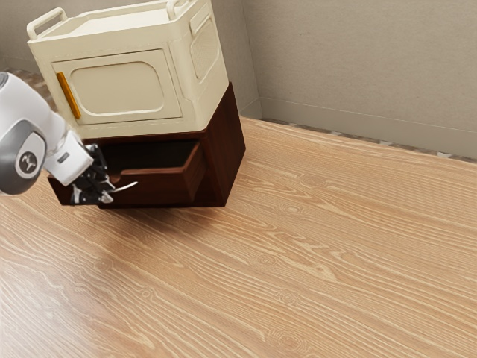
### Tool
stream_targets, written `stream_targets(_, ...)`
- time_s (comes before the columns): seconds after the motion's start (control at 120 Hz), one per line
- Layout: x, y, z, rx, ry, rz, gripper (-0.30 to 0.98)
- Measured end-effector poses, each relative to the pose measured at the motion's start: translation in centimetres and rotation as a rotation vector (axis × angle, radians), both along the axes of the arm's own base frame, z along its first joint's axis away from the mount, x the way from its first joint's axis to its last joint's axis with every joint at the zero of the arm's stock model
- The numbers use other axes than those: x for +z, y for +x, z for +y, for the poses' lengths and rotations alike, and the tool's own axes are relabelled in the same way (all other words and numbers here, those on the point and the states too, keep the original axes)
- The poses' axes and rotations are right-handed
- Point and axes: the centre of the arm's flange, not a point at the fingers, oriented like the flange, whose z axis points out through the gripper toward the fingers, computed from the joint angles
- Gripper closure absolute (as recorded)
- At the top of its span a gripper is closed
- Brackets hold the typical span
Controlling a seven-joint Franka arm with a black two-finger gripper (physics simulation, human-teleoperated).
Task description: Pull the drawer handle with one arm to open the drawer
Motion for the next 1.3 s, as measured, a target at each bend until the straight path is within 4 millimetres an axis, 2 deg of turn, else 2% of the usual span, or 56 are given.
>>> stream_targets(0.392,0.0,-3.1,-1.4,-0.009,-0.015,-0.008,0.62)
stream_targets(1.025,0.1,-5.4,-2.9,-0.019,-0.023,-0.018,0.62)
stream_targets(1.117,1.7,-6.2,-3.2,-0.02,-0.014,-0.049,0.62)
stream_targets(1.175,3.5,-7.1,-3.4,-0.021,-0.005,-0.083,0.6)
stream_targets(1.233,5.2,-7.8,-3.4,-0.02,0.001,-0.104,0.52)
stream_targets(1.3,8.5,-8.2,-3.2,-0.02,0.011,-0.11,0.4)
